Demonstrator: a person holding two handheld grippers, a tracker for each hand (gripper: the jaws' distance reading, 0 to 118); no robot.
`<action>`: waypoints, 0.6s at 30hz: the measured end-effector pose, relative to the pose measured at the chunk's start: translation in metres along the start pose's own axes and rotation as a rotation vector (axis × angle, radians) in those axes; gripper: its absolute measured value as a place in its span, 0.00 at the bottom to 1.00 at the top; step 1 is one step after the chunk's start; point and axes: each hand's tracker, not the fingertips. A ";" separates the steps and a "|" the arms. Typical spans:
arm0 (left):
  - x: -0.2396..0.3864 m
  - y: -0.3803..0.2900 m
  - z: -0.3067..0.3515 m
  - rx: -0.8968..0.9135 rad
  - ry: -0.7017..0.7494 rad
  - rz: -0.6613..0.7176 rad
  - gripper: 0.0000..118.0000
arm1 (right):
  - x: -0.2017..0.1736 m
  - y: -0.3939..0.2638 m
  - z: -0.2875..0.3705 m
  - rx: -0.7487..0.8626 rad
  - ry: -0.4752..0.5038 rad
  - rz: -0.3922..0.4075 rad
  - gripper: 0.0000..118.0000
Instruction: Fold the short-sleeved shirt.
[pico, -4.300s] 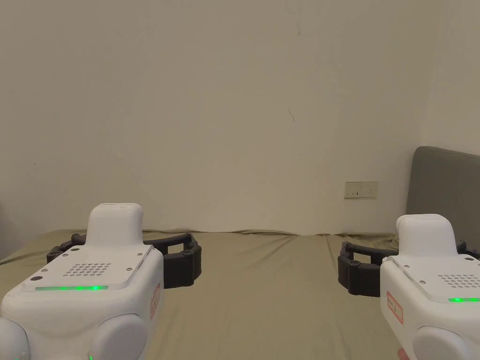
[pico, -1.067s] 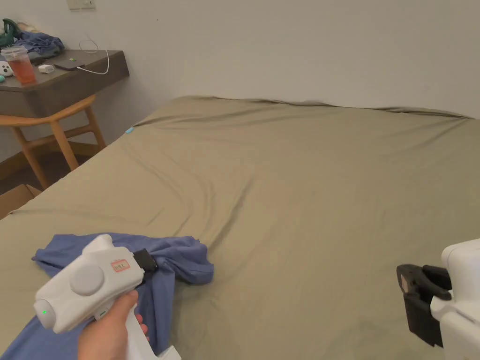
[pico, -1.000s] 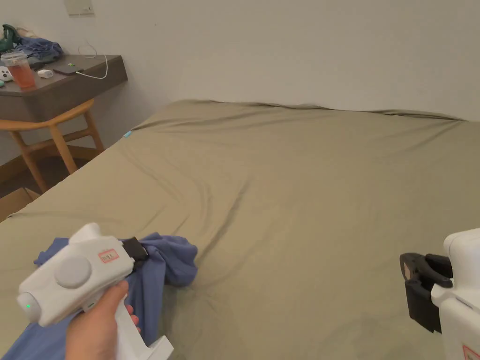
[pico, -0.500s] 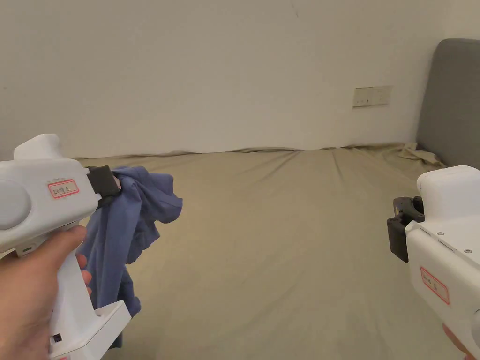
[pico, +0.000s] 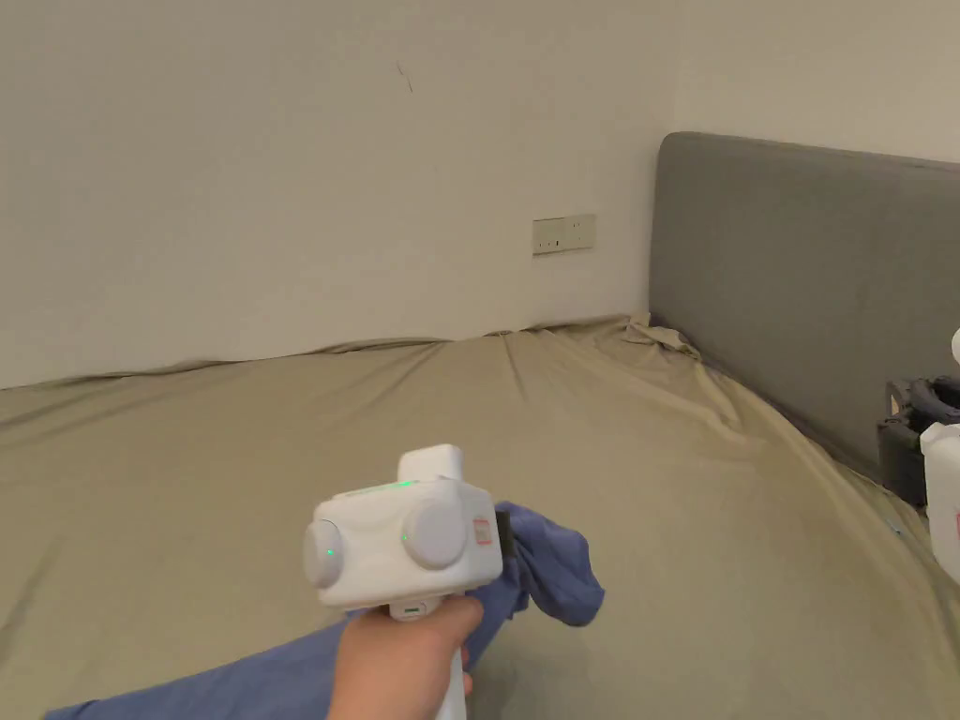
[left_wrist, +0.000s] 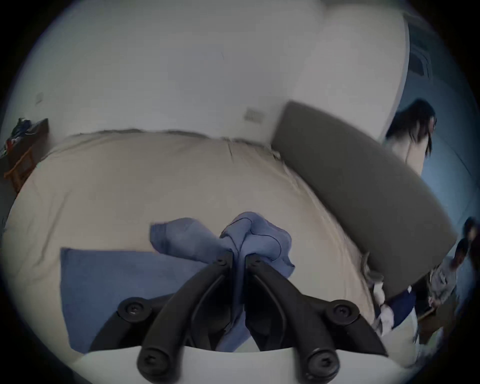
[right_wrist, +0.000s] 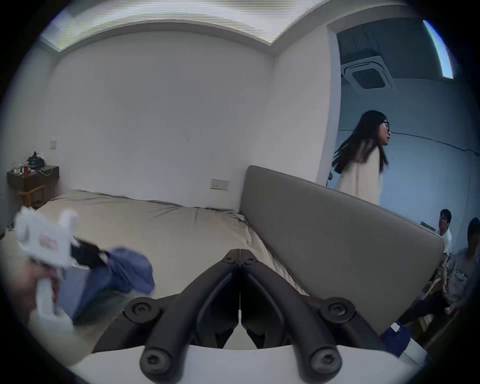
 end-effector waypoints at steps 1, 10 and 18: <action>0.008 -0.012 -0.018 -0.050 0.013 -0.023 0.06 | 0.001 -0.002 0.000 -0.003 -0.001 -0.003 0.02; 0.026 -0.068 -0.086 -0.078 -0.043 0.070 0.99 | -0.004 -0.019 -0.012 -0.042 0.053 0.026 0.02; -0.059 0.010 0.107 0.297 -0.023 -0.024 1.00 | -0.030 -0.009 -0.020 0.032 0.245 -0.067 0.02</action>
